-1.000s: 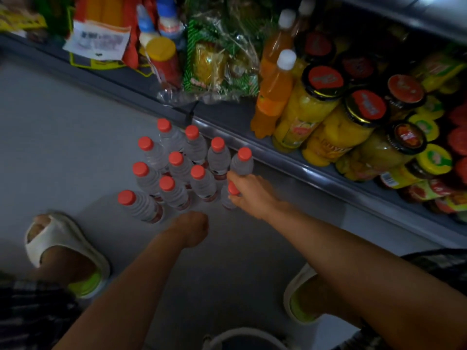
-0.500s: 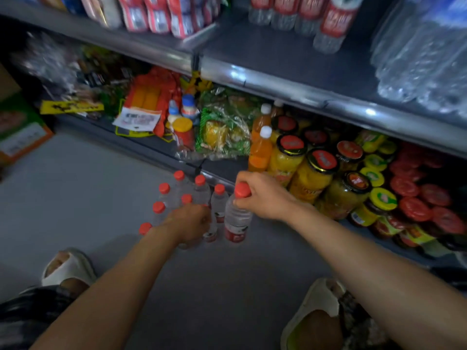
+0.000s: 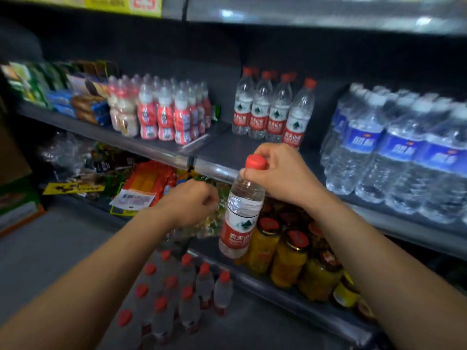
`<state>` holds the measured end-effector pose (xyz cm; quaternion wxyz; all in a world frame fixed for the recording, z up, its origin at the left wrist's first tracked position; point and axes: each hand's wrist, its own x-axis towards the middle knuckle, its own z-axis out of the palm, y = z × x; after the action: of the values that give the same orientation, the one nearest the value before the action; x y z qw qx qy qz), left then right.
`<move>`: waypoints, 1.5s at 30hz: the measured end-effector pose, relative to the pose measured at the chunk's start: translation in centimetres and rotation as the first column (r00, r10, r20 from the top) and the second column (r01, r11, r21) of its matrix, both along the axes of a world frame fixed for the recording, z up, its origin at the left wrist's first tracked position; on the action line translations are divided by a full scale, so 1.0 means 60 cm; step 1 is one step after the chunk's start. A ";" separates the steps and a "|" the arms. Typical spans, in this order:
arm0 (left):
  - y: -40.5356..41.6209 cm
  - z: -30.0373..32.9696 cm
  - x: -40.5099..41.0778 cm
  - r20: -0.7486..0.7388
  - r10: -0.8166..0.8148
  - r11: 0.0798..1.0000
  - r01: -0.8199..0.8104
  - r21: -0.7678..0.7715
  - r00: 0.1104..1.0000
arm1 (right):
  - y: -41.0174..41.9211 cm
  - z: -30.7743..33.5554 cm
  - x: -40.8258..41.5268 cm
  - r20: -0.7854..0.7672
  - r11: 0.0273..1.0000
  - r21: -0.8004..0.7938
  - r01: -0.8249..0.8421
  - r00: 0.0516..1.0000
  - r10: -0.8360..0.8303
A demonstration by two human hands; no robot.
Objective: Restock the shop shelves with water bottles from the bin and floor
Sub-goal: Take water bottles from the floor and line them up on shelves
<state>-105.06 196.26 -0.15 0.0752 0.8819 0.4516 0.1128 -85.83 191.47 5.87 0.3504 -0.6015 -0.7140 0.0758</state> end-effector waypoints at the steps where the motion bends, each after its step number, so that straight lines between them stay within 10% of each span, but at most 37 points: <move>1: 0.008 0.018 0.002 0.014 -0.008 1.000 0.008 0.018 1.000 | 0.005 0.017 0.005 -0.014 1.000 0.026 0.011 1.000 -0.011; 12: 0.111 0.133 0.043 0.149 -0.022 0.993 0.005 0.116 0.989 | 0.124 0.159 0.064 -0.027 0.928 0.328 0.177 0.984 -0.178; 45: 0.288 0.041 0.092 0.177 -0.042 0.992 0.020 0.121 0.983 | 0.443 0.157 0.172 0.186 0.888 0.125 0.442 0.869 -0.458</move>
<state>-99.51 213.51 2.32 0.0647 0.8780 0.4216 0.2173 -75.53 218.07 15.26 0.3043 -0.7415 -0.5895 -0.1001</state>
